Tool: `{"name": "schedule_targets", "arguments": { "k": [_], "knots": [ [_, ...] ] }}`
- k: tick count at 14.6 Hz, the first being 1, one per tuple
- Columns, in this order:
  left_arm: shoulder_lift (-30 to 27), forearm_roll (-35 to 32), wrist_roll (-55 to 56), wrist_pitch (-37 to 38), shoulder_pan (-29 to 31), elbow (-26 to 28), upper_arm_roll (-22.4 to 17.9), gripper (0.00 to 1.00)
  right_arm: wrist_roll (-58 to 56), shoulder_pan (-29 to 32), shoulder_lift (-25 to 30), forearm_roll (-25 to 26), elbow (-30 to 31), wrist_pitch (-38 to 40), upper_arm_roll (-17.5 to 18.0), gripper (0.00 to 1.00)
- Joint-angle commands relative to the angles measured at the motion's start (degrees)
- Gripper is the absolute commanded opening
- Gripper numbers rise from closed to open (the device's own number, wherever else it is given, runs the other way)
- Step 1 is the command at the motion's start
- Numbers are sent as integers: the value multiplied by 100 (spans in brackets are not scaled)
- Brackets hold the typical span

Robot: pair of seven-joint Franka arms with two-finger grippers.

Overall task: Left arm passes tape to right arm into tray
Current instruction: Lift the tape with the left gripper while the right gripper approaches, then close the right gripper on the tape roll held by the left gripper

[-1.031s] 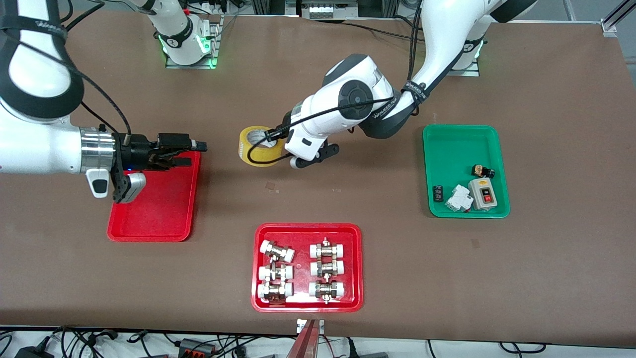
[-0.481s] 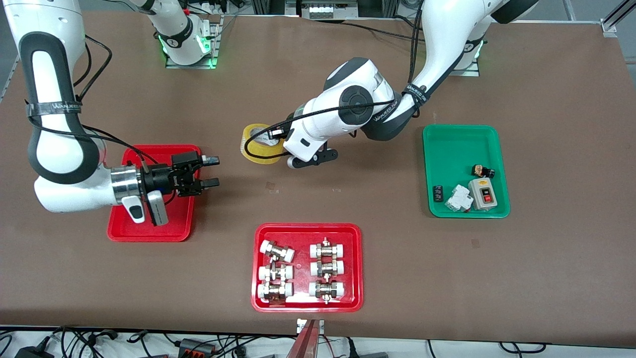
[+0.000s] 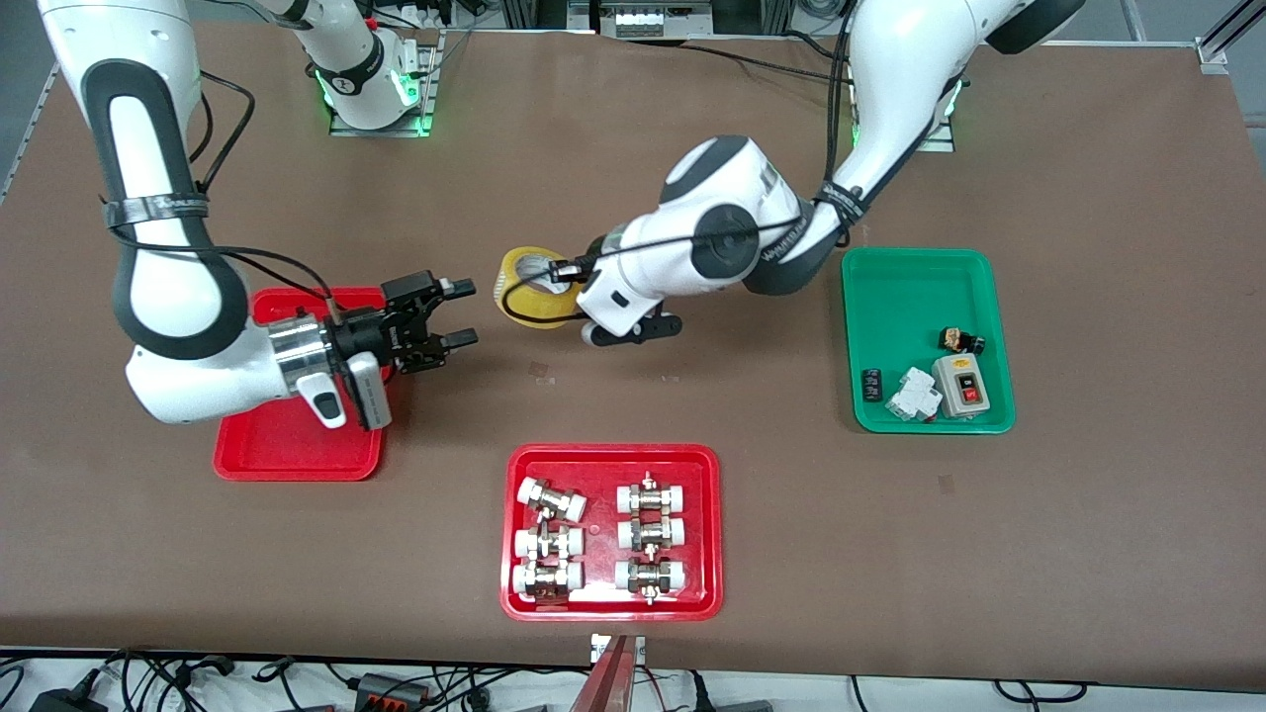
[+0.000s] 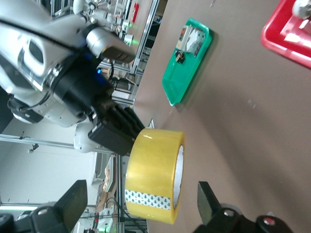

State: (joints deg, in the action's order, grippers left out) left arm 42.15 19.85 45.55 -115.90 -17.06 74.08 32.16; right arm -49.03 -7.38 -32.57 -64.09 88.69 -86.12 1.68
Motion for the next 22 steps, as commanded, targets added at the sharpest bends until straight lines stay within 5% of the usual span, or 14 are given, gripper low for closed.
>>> {"name": "schedule_targets", "arguments": {
  "k": [1,22],
  "knots": [
    [21,344,-616,339,132,-25,18,0,-169,-131,-12,89,61,-28,-18,100],
    [443,450,-618,639,88,-429,-8,0,701,-730,67,644,368,-766,-45,100]
  ]
}}
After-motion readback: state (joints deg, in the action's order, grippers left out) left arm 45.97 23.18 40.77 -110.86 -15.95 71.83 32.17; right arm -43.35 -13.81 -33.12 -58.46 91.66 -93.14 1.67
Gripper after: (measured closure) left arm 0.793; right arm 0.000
